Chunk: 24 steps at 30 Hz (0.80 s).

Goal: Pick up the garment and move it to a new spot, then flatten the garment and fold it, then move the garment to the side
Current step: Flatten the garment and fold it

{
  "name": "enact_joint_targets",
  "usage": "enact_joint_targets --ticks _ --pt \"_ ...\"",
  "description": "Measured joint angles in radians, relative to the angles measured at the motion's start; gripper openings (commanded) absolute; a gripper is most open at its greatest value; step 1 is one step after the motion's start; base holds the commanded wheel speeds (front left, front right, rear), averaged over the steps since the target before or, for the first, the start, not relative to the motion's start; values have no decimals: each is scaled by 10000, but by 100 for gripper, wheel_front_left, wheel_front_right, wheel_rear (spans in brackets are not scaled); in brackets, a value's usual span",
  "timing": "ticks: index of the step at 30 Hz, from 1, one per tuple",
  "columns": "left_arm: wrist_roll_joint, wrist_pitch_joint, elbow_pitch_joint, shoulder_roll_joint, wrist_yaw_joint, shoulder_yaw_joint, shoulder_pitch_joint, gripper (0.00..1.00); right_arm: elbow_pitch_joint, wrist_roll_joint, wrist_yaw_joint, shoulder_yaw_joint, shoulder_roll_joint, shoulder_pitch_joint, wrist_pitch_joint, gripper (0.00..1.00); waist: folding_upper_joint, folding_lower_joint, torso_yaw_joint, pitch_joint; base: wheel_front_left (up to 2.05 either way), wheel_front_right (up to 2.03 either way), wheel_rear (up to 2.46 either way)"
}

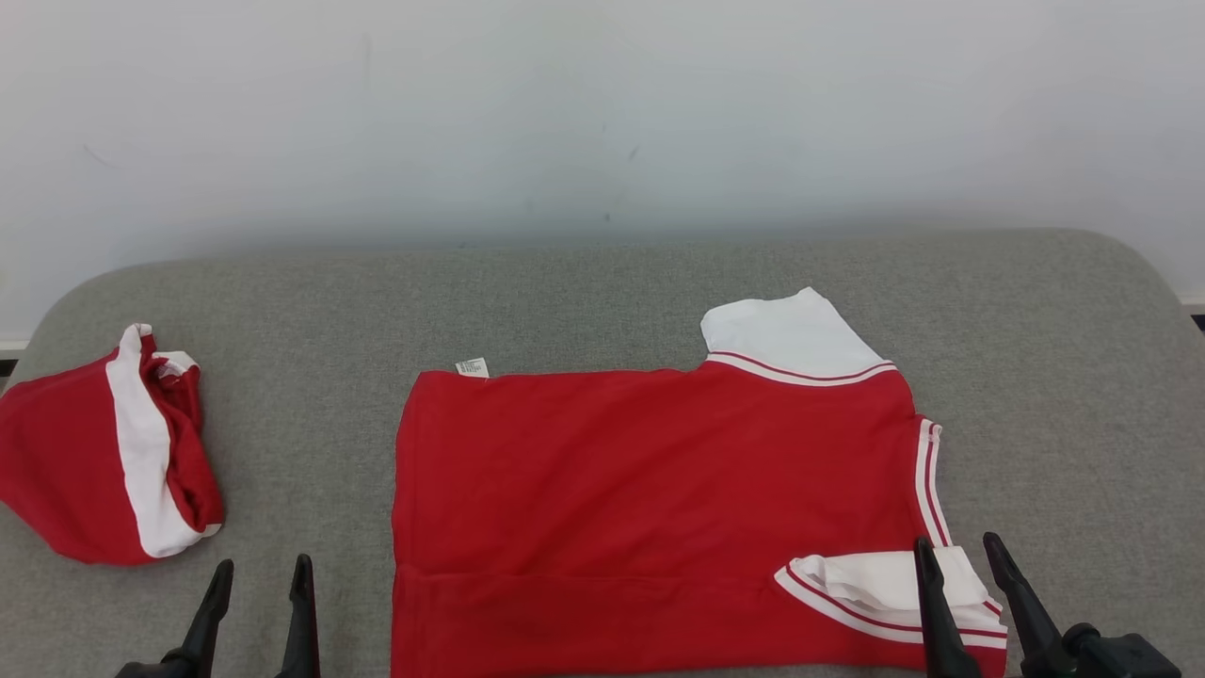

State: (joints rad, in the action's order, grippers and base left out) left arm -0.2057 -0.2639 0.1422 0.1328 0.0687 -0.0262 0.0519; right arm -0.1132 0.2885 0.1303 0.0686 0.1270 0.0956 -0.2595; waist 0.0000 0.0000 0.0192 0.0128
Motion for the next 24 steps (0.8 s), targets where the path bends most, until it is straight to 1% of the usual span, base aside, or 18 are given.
enact_joint_targets --ticks 5,8,10,12,15,17,21,24 --pt "121 0 125 -132 127 -88 -12 100 -82 0 0 -23 12 12 -10 100 0 0 4 -9 0 0 0" --pt "219 0 408 -109 288 42 -197 100 -203 46 2 -84 88 -192 -19 100 0 0 20 -68 0 0 0" --pt "217 0 621 -21 372 132 -603 100 -391 71 0 -117 213 -503 -19 100 0 0 14 -129 0 0 0" --pt "201 0 895 142 437 228 -1107 100 -667 46 0 -94 407 -980 61 100 0 0 -12 -223 0 0 0" --pt "146 113 1336 391 485 472 -2011 100 -1172 8 0 -38 663 -1909 523 100 0 1 -66 -434 0 0 0" --pt "94 372 1628 610 546 708 -2754 100 -1486 142 0 10 779 -2629 894 100 0 1 -101 -619 0 0 0" --pt "-182 1060 2226 1055 604 1323 -4187 100 -2224 401 0 337 1402 -4044 1488 100 1 2 -153 -1077 0 0 0" --pt "-633 1628 2625 1400 608 1837 -5314 100 -2813 688 2 644 1764 -5297 1818 100 1 3 -189 -1514 0 0 0"
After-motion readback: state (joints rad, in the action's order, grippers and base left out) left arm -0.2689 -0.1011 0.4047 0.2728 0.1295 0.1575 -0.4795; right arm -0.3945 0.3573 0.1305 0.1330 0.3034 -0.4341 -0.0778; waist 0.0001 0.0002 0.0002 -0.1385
